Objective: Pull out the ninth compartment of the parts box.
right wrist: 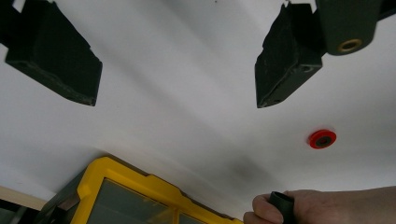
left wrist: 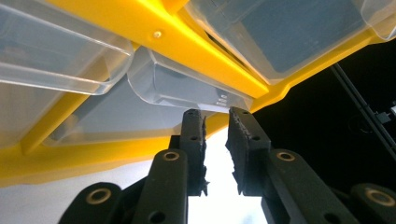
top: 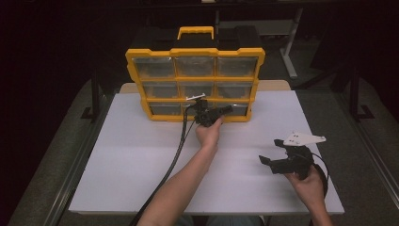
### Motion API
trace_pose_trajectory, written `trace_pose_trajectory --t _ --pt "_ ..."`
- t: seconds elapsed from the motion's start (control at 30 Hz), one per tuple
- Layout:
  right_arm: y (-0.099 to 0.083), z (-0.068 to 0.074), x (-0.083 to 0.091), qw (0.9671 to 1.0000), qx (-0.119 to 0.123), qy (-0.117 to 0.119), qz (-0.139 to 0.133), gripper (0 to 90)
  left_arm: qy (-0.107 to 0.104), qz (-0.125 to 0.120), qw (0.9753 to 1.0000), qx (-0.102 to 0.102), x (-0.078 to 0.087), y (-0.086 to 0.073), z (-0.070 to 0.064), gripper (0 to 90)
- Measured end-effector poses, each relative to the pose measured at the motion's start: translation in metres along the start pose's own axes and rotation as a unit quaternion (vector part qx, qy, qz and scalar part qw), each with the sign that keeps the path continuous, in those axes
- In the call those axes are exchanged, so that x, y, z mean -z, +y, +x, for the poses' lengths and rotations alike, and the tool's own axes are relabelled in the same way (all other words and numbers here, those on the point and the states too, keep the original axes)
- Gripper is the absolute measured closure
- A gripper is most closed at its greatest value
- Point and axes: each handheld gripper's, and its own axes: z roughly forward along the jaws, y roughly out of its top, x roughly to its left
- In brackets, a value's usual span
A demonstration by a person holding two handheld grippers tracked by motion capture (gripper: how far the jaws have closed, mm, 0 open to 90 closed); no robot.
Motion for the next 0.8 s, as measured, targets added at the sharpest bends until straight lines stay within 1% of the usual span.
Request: trace_pose_trajectory --t 0.33,0.8 --pt "-0.0006 -0.0003 -0.0004 1.0000 0.000 0.000 -0.001 14.1 -0.004 0.002 1.0000 0.003 0.0020 -0.0004 0.0000 76.4" --pt "-0.0022 -0.0012 -0.0016 1.0000 -0.003 -0.001 0.005 14.0 -0.014 0.001 0.9998 0.014 0.0063 -0.0049 -0.0005 76.6"
